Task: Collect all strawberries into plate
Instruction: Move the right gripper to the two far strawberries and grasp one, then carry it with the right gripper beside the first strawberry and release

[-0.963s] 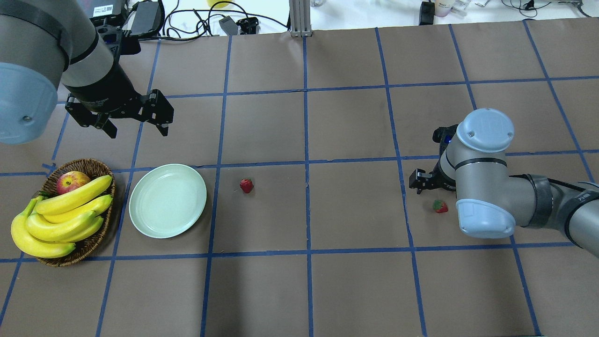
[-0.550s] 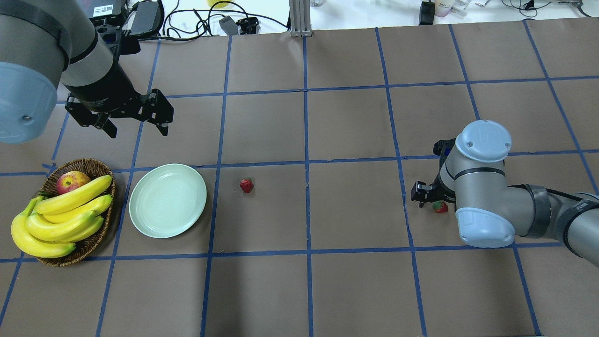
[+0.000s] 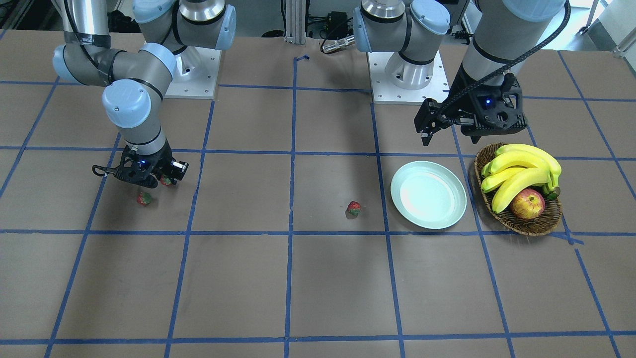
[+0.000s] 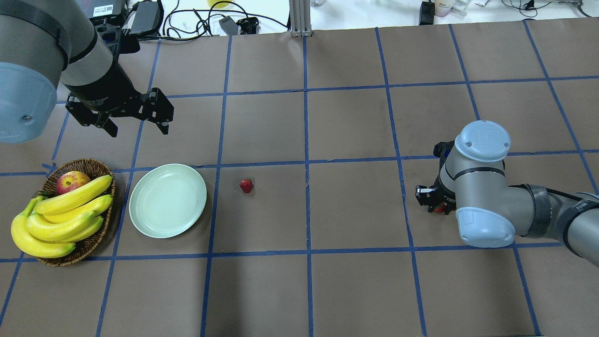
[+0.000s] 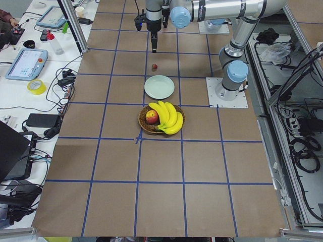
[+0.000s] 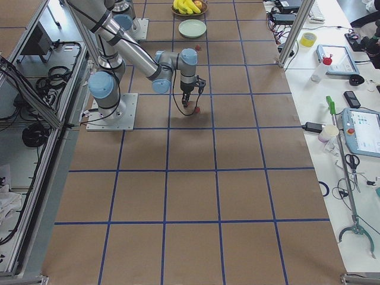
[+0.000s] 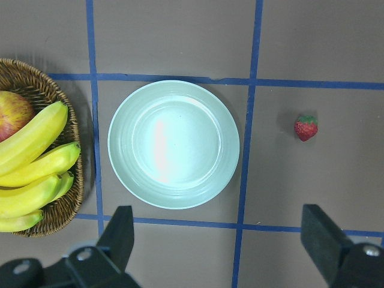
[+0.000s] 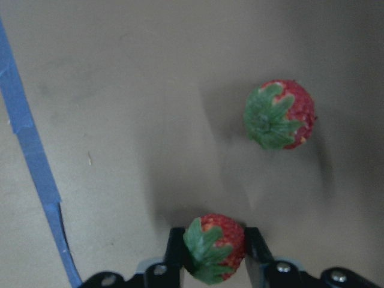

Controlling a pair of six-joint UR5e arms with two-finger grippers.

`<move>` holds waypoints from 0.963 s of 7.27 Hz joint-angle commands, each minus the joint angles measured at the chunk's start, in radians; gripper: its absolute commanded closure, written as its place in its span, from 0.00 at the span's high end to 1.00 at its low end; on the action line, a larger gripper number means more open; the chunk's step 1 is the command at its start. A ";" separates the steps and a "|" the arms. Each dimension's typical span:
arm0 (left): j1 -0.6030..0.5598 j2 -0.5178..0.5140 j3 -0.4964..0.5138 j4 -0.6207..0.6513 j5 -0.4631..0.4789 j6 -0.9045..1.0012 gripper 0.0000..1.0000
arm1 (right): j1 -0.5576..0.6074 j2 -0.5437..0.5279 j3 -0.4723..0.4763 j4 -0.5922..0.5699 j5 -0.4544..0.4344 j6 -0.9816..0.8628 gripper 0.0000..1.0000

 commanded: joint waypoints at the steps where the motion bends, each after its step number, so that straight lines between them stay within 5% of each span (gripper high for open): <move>1: 0.000 -0.003 -0.001 0.001 0.001 -0.005 1.00 | 0.074 -0.001 -0.030 0.011 0.017 0.045 0.00; 4: 0.000 -0.005 -0.001 0.001 0.003 -0.001 1.00 | 0.455 0.187 -0.414 0.215 0.106 0.472 0.00; 7: -0.002 -0.005 0.001 0.001 -0.002 -0.004 1.00 | 0.646 0.369 -0.637 0.202 0.243 0.781 0.00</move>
